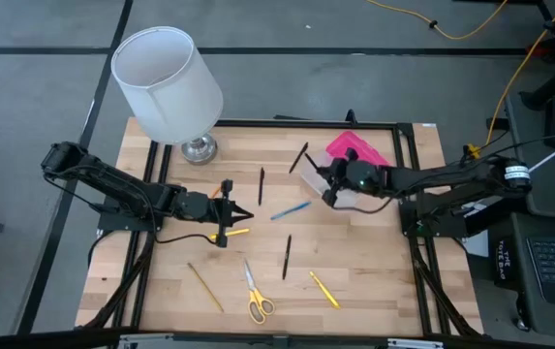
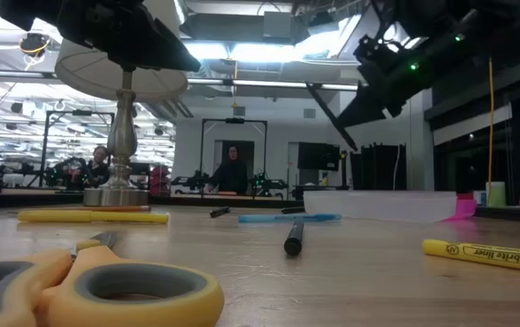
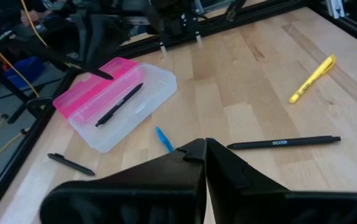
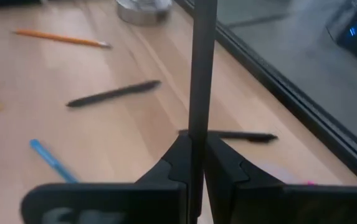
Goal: Pick & place school supplies into a supply box
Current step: Put the black pen into the pink supply box
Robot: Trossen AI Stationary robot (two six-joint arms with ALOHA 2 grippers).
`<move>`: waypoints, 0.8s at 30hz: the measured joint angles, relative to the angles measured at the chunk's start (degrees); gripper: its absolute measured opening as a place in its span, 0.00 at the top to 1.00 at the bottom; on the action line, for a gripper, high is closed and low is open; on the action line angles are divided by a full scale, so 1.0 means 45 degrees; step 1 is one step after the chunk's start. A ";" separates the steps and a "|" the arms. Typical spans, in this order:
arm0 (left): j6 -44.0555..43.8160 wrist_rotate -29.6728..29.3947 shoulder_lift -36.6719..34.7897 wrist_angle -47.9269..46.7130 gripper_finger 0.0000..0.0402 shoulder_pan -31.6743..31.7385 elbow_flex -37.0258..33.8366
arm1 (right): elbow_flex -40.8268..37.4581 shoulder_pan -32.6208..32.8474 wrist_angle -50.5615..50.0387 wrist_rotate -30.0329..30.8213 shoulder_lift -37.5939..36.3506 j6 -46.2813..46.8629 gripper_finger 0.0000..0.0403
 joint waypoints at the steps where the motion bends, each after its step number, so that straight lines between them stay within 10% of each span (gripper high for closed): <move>1: -0.0012 0.0002 0.0000 -0.0005 0.99 0.0000 0.0000 | 0.0273 -0.0158 -0.0598 -0.0009 -0.0004 0.0160 0.93; 9: -0.0022 0.0100 0.0000 -0.0005 0.99 0.0000 0.0000 | 0.1783 -0.1374 -0.5131 -0.1221 -0.0004 0.2147 0.93; 24: -0.0032 0.0100 0.0000 -0.0010 0.99 0.0000 0.0000 | 0.1250 -0.2431 -0.6678 -0.2614 0.0429 0.3831 0.93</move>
